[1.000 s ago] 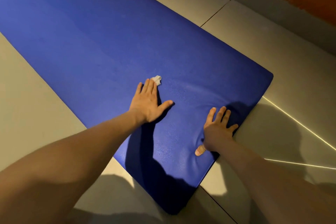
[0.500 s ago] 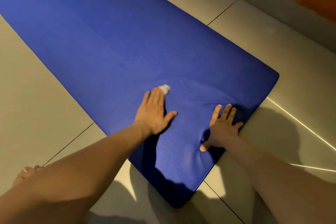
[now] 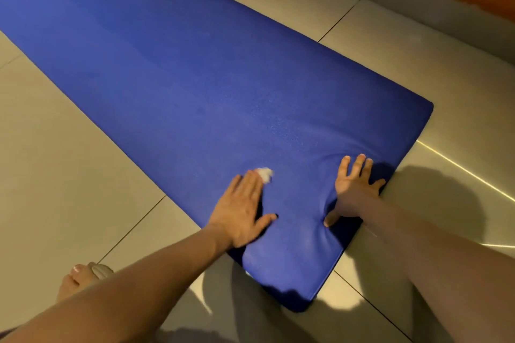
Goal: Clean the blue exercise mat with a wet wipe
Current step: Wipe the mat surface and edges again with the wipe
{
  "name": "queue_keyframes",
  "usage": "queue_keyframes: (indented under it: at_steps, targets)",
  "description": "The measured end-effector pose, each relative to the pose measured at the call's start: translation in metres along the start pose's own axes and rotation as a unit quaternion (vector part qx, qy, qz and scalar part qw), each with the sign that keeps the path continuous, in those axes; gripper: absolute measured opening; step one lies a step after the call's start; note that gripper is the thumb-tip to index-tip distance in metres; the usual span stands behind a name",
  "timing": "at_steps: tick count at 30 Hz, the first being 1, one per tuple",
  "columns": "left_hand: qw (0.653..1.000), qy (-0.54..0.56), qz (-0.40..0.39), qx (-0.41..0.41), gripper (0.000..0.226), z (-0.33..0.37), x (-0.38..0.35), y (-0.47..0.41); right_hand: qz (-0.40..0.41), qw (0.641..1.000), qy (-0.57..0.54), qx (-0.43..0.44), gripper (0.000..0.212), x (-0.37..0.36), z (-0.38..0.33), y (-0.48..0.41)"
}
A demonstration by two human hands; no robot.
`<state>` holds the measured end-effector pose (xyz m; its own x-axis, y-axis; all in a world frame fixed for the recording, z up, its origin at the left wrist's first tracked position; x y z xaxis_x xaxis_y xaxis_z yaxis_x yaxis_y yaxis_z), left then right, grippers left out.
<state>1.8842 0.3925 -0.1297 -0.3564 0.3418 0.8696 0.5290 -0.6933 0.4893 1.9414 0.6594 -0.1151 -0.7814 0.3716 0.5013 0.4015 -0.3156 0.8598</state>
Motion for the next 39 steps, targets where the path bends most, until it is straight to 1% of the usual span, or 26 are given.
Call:
queue_keyframes:
  at_steps: [1, 2, 3, 4, 6, 8, 10, 11, 12, 14, 15, 16, 17, 19, 21, 23, 24, 26, 27, 29, 30, 32, 34, 35, 37, 39]
  targets:
    - [0.998, 0.016, -0.02, 0.051, 0.095, -0.014, 0.005, 0.0, -0.001, 1.0, -0.003, -0.002, 0.176, 0.001, 0.0, 0.001]
    - [0.996, 0.027, -0.039, 0.08, 0.096, -0.021, 0.008, 0.001, -0.001, 1.0, -0.004, -0.006, 0.176, 0.002, -0.001, 0.002]
    - [0.995, 0.037, -0.042, 0.087, 0.098, -0.022, 0.01, 0.004, 0.001, 1.0, -0.002, -0.01, 0.176, 0.003, -0.001, 0.004]
    - [0.995, 0.048, -0.04, 0.077, 0.1, -0.018, 0.011, 0.008, 0.005, 1.0, 0.005, -0.014, 0.176, 0.004, -0.002, 0.006]
    - [0.997, 0.052, -0.044, 0.025, 0.105, 0.001, 0.009, 0.019, 0.019, 0.999, 0.021, -0.023, 0.175, 0.004, -0.004, 0.01]
    - [0.997, 0.014, -0.062, -0.032, 0.105, 0.02, 0.001, 0.036, 0.035, 0.999, 0.028, -0.031, 0.169, 0.002, -0.01, 0.013]
    - [0.994, -0.042, -0.076, -0.069, 0.1, 0.024, -0.009, 0.05, 0.048, 0.998, 0.011, -0.038, 0.155, -0.002, -0.021, 0.016]
    - [0.993, -0.063, -0.066, -0.076, 0.098, 0.016, -0.011, 0.052, 0.05, 0.998, -0.008, -0.038, 0.142, -0.006, -0.028, 0.017]
    - [0.994, -0.075, -0.042, -0.063, 0.096, 0.002, -0.011, 0.051, 0.049, 0.998, -0.029, -0.036, 0.128, -0.012, -0.035, 0.018]
    - [0.998, -0.048, 0.022, 0.034, 0.093, -0.043, -0.006, 0.049, 0.057, 0.997, -0.048, -0.034, 0.109, -0.029, -0.048, 0.021]
    - [0.995, -0.044, 0.028, 0.088, 0.093, -0.067, -0.003, 0.049, 0.067, 0.996, -0.049, -0.035, 0.104, -0.038, -0.053, 0.024]
    - [0.992, -0.046, 0.017, 0.12, 0.093, -0.085, 0.0, 0.05, 0.074, 0.995, -0.048, -0.037, 0.101, -0.045, -0.057, 0.027]
    - [0.991, -0.047, 0.003, 0.122, 0.094, -0.096, -0.002, 0.053, 0.079, 0.995, -0.046, -0.035, 0.098, -0.051, -0.061, 0.03]
    - [0.996, -0.035, -0.012, 0.078, 0.093, -0.087, -0.009, 0.061, 0.082, 0.995, -0.038, -0.028, 0.092, -0.06, -0.066, 0.04]
    - [1.0, -0.026, -0.008, -0.009, 0.09, -0.054, -0.021, 0.076, 0.094, 0.995, -0.038, -0.023, 0.084, -0.066, -0.074, 0.055]
    - [0.994, -0.044, -0.018, -0.095, 0.084, -0.021, -0.034, 0.091, 0.09, 0.994, -0.057, -0.003, 0.067, -0.069, -0.094, 0.071]
    - [0.991, -0.055, -0.021, -0.119, 0.079, -0.014, -0.036, 0.094, 0.072, 0.995, -0.075, 0.009, 0.056, -0.068, -0.107, 0.078]
    - [0.988, -0.071, 0.007, -0.14, 0.066, -0.015, -0.034, 0.094, 0.014, 0.993, -0.11, 0.034, 0.043, -0.063, -0.129, 0.093]
    - [0.986, -0.089, 0.02, -0.142, 0.057, -0.022, -0.03, 0.092, 0.002, 0.991, -0.126, 0.048, 0.037, -0.06, -0.137, 0.099]
    - [0.982, -0.114, 0.009, -0.149, 0.039, -0.035, -0.017, 0.093, 0.02, 0.983, -0.166, 0.073, 0.018, -0.056, -0.149, 0.114]
    - [0.983, -0.109, -0.006, -0.148, 0.035, -0.039, -0.014, 0.095, 0.033, 0.981, -0.177, 0.076, 0.014, -0.058, -0.153, 0.119]
    - [0.99, -0.061, -0.029, -0.125, 0.031, -0.042, -0.004, 0.102, 0.042, 0.977, -0.199, 0.063, 0.017, -0.062, -0.162, 0.128]
    - [0.996, 0.057, -0.028, -0.069, 0.021, -0.045, 0.002, 0.107, 0.05, 0.966, -0.236, 0.09, 0.028, -0.07, -0.173, 0.125]
    - [0.991, 0.13, -0.032, -0.03, 0.016, -0.049, 0.003, 0.105, 0.063, 0.956, -0.263, 0.114, 0.032, -0.074, -0.178, 0.122]
    - [0.97, 0.235, -0.04, 0.057, 0.012, -0.06, 0.012, 0.102, 0.093, 0.925, -0.334, 0.155, 0.033, -0.088, -0.186, 0.121]
    - [0.934, 0.334, -0.041, 0.12, 0.017, -0.065, 0.03, 0.099, 0.114, 0.901, -0.377, 0.179, 0.028, -0.098, -0.191, 0.126]
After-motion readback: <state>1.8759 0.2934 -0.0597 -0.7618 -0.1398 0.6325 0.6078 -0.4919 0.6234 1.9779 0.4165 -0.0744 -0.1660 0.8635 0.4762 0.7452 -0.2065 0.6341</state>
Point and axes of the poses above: each hand's wrist, its own y-axis away from the middle knuckle, its own x-axis out of the back of the hand, z = x × y, the point moved 2 cm from there along -y, towards the middle knuckle, and after that the axes turned 9 degrees about -z, right-handed, at the moved point
